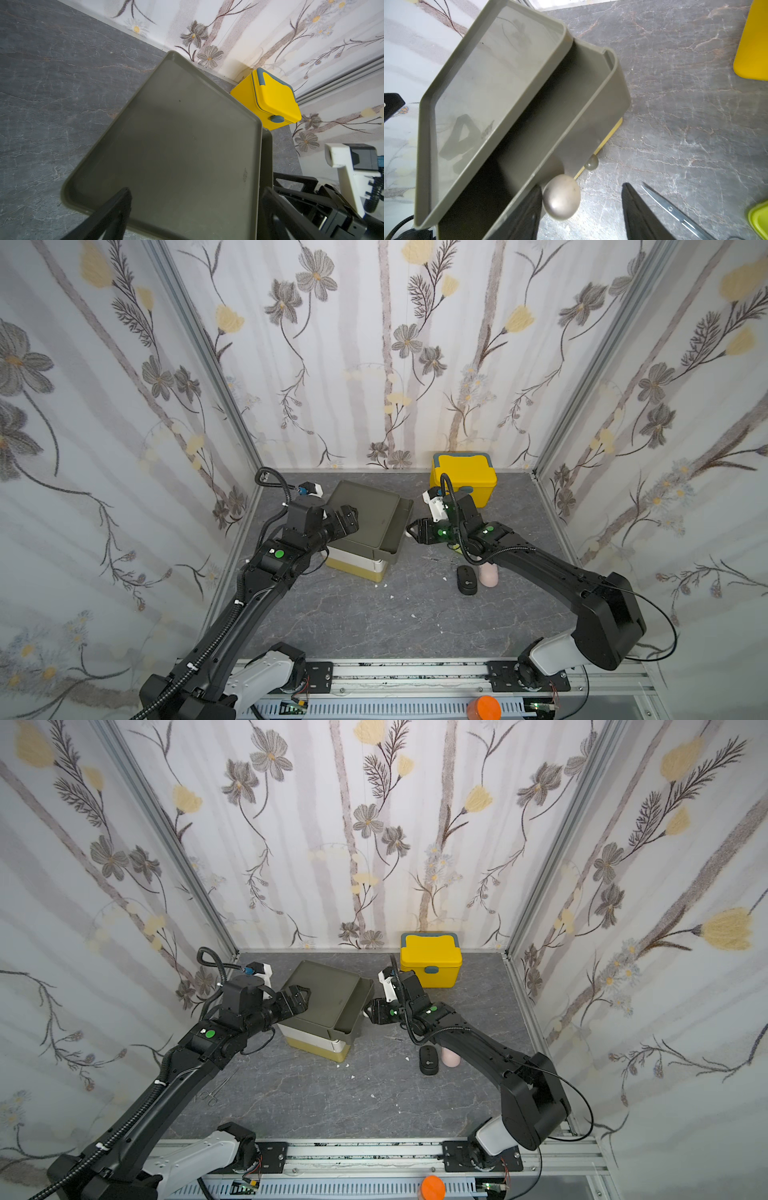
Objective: Take the mice out of the drawer
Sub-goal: Close the drawer of the storage box.
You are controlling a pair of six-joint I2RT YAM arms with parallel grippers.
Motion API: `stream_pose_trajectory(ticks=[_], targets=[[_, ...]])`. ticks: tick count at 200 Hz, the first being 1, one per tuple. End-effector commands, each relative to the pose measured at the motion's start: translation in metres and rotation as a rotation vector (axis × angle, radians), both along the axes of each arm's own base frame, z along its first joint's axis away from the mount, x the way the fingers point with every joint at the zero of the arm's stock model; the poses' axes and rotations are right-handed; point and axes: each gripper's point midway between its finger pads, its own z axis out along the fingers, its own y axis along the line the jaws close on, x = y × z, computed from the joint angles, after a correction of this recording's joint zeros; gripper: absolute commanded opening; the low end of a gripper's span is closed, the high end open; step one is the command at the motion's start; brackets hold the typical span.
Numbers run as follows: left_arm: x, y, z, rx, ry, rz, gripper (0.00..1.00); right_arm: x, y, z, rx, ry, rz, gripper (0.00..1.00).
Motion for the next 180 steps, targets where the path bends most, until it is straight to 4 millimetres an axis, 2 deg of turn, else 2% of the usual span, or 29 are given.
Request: stream_pose_trajectory(ticks=[1, 15, 17, 21, 86, 125, 151, 180], targets=[[0.002, -0.001, 0.005, -0.020, -0.026, 0.004, 1.00, 0.009, 0.021, 0.017, 0.078, -0.039, 0.039, 0.60], [0.002, 0.000, 0.004, -0.019, -0.024, 0.008, 1.00, 0.011, 0.028, 0.019, 0.097, -0.044, 0.049, 0.60], [0.003, 0.000, 0.003, -0.018, -0.024, 0.010, 1.00, 0.013, 0.031, 0.011, 0.089, -0.029, 0.052, 0.60], [0.003, 0.000, 0.003, -0.021, -0.024, 0.014, 1.00, 0.015, 0.033, 0.007, 0.087, -0.021, 0.056, 0.59], [0.004, 0.001, 0.006, -0.026, -0.032, 0.019, 1.00, 0.029, 0.061, 0.002, 0.139, -0.037, 0.111, 0.57], [0.004, 0.000, 0.010, -0.027, -0.036, 0.017, 1.00, 0.035, 0.074, 0.010, 0.173, -0.063, 0.142, 0.57], [0.005, -0.005, 0.015, -0.038, -0.040, -0.005, 1.00, 0.030, 0.071, 0.019, 0.201, -0.060, 0.156, 0.59], [0.006, -0.015, 0.021, -0.043, -0.037, -0.042, 1.00, 0.021, 0.051, 0.026, 0.309, -0.024, 0.141, 0.61]])
